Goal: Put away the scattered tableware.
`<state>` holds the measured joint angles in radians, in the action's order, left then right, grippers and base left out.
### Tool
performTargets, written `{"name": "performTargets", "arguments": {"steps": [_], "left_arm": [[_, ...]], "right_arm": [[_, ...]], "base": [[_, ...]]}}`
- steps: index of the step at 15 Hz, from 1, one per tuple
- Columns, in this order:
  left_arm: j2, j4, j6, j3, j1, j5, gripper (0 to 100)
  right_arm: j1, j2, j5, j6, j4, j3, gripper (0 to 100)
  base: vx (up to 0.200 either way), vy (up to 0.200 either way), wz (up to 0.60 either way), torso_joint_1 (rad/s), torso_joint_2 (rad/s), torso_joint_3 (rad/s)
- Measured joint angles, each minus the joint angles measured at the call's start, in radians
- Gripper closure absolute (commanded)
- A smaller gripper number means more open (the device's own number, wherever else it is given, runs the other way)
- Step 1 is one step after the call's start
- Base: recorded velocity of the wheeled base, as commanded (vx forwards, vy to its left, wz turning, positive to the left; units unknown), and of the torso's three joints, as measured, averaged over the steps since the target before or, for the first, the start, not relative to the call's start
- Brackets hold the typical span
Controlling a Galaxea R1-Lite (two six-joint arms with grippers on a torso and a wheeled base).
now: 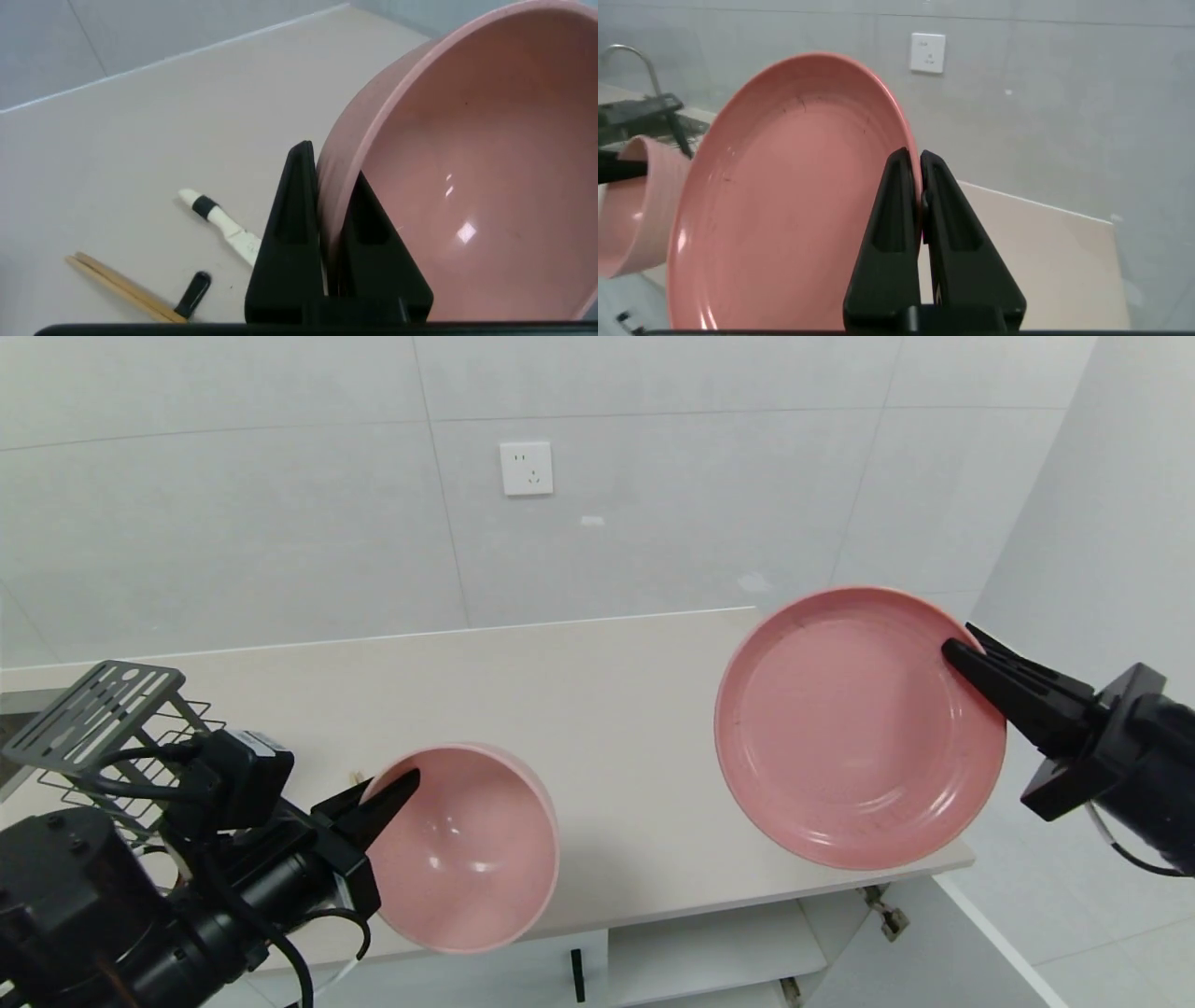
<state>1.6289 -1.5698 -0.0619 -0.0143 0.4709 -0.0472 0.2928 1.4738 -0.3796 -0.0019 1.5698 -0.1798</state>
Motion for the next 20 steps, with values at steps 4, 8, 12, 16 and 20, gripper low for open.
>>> {"name": "performTargets", "arguments": {"steps": [4,8,12,16,20], "left_arm": [[-0.013,0.0,-0.004,0.011,-0.016,0.0,100],[-0.017,0.001,-0.005,0.013,-0.024,0.0,100],[-0.03,0.0,-0.024,0.014,-0.035,0.0,100],[-0.039,0.0,-0.025,0.015,-0.041,0.001,100],[-0.037,0.0,-0.008,0.014,-0.033,0.001,100]], "right_arm": [[0.014,0.014,0.007,-0.101,-0.001,0.068,100],[0.02,0.02,0.007,-0.106,-0.001,0.086,100],[0.024,0.038,0.007,-0.136,0.0,0.079,100],[0.024,0.036,0.006,-0.139,0.0,0.08,100],[0.025,0.037,0.006,-0.139,0.0,0.084,100]], "base": [[0.0,0.0,0.0,0.0,0.0,0.0],[-0.2,0.0,0.0,0.008,0.0,0.002],[-0.15,0.0,0.0,-0.004,0.0,0.004],[0.0,0.0,0.0,0.0,0.0,0.0],[0.0,0.0,0.0,-0.085,0.18,0.095]]}}
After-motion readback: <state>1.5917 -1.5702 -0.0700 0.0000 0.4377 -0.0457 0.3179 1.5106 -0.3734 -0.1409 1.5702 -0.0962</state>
